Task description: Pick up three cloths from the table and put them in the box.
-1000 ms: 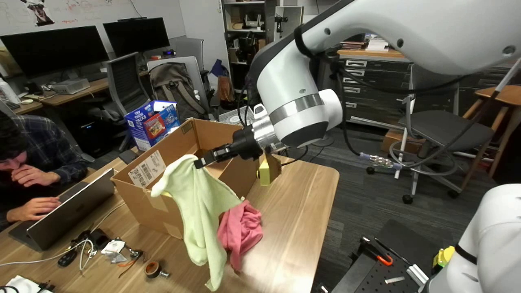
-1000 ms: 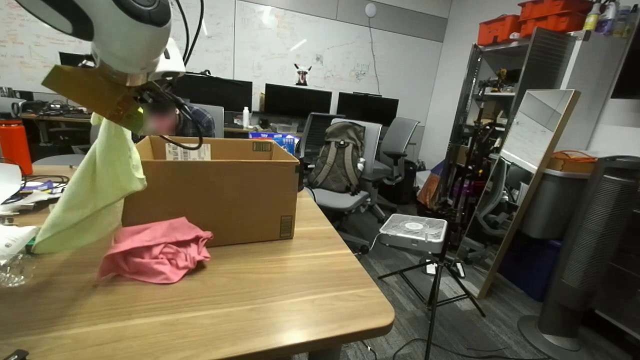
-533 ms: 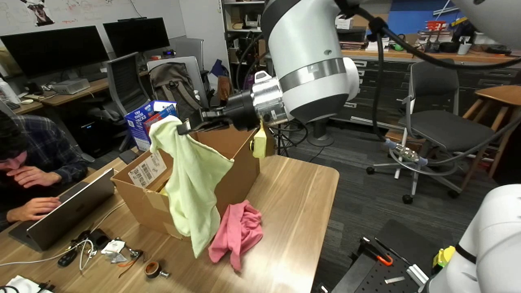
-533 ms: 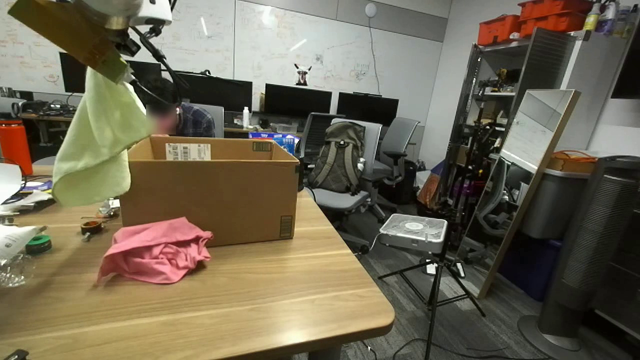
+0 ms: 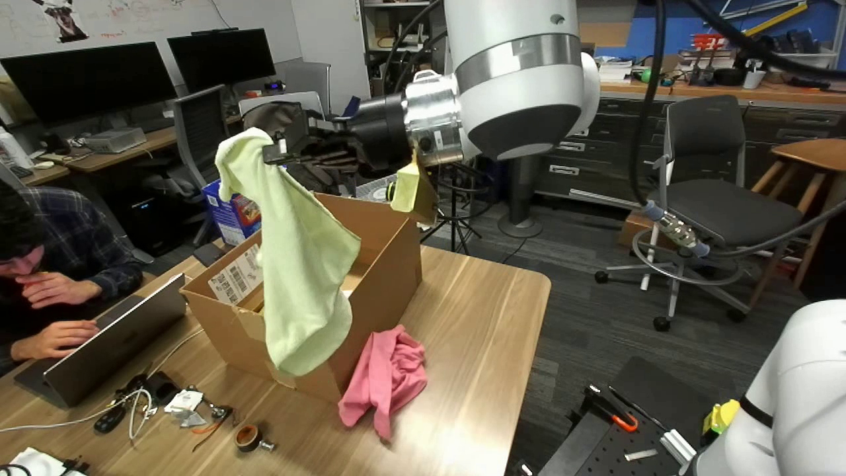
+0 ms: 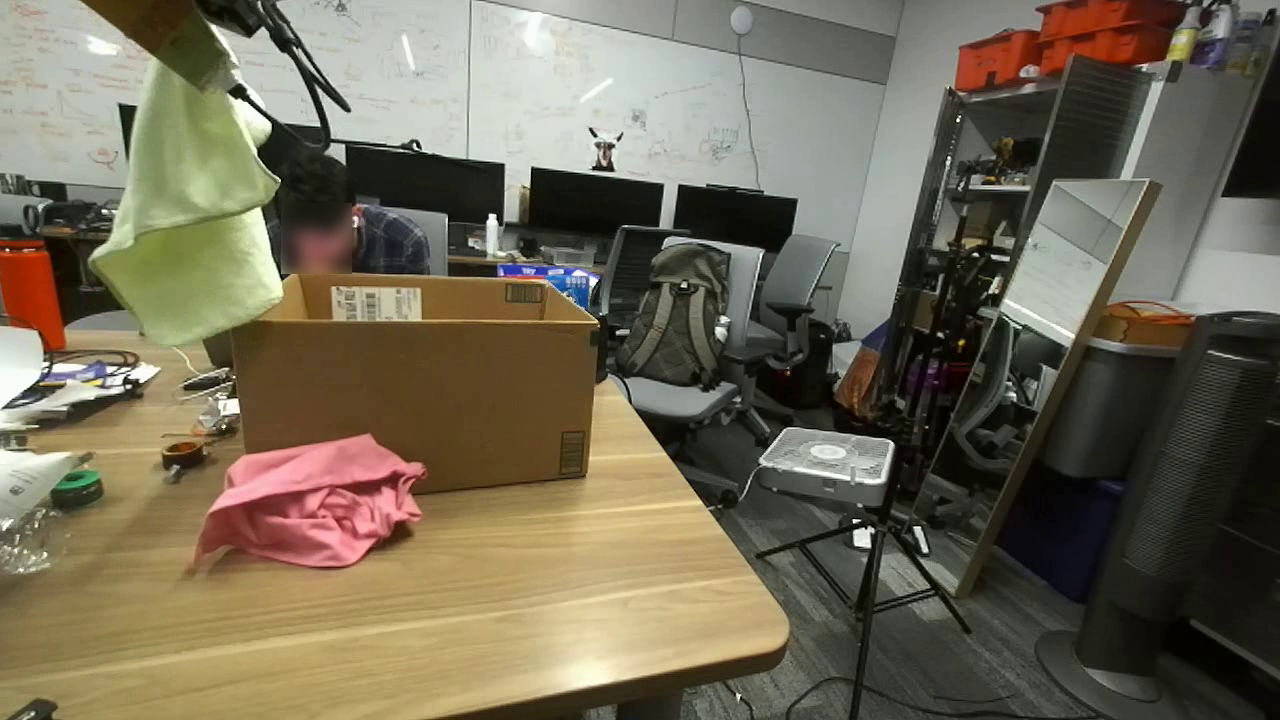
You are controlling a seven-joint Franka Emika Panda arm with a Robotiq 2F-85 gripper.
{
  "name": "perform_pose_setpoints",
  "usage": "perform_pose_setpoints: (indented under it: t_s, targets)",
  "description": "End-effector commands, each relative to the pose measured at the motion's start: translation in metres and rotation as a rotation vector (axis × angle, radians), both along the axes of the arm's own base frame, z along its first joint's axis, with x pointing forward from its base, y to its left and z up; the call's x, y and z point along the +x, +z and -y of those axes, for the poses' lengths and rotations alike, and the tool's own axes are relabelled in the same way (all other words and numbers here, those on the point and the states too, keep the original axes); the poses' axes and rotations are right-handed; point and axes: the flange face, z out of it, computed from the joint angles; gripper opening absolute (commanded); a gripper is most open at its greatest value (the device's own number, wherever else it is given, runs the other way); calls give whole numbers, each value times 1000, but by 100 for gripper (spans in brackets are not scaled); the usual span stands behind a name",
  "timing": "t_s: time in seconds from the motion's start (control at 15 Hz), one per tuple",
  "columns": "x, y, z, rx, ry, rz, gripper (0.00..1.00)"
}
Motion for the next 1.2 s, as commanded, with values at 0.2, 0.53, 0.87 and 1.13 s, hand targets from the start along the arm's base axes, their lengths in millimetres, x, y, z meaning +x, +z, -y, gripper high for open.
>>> perform_pose_setpoints:
  t_s: [0.2,0.53,0.87,1.13]
  targets:
    - [16,34,-10,129,-158,-18,2]
    - [26,45,-13,175,-256,-27,2]
    - [43,44,-12,163,-365,-29,2]
    - [63,46,6,93,-442,-27,2]
